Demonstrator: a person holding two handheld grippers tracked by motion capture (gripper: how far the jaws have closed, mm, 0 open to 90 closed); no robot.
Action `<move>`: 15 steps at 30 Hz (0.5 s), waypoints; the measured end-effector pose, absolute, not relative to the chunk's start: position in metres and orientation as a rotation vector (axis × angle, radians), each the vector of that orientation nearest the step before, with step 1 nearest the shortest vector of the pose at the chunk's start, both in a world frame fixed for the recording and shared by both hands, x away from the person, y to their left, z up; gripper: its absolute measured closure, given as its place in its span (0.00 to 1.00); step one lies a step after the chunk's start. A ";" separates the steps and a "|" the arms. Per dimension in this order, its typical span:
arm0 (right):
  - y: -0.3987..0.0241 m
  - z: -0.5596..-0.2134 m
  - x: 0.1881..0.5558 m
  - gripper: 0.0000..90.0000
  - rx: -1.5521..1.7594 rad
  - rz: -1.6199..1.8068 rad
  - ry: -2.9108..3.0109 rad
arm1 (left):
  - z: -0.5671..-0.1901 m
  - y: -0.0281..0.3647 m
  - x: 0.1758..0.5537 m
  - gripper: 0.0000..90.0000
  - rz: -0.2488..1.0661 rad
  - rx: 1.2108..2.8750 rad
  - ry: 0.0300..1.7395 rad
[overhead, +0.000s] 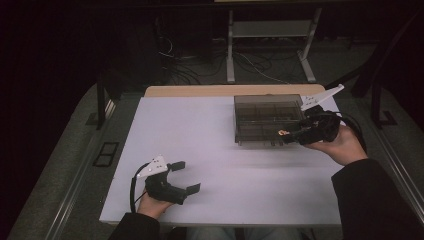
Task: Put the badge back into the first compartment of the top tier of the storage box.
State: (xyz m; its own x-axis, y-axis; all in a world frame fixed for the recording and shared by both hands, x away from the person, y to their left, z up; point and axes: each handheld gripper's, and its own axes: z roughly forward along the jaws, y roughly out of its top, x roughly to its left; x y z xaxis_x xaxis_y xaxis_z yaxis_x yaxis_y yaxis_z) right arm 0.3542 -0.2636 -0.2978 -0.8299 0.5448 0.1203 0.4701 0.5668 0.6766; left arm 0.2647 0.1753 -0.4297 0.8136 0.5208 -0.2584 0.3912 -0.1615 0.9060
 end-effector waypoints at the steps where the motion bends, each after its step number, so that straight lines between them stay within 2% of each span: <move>1: -0.263 -0.297 0.355 0.57 0.872 1.115 2.689 | -0.430 0.175 0.265 0.00 0.132 1.780 0.703; 15: -0.251 -0.294 0.371 0.57 0.886 1.124 2.680 | -0.430 0.175 0.265 0.00 0.127 1.781 0.696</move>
State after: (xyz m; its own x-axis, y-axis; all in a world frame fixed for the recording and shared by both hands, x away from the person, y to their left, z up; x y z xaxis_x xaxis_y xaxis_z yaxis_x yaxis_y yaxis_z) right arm 0.3712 -0.2508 -0.2941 -0.8250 0.5513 0.1241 0.4750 0.5575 0.6809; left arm 0.2648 0.1751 -0.4296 0.8174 0.5143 -0.2594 0.3896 -0.1620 0.9066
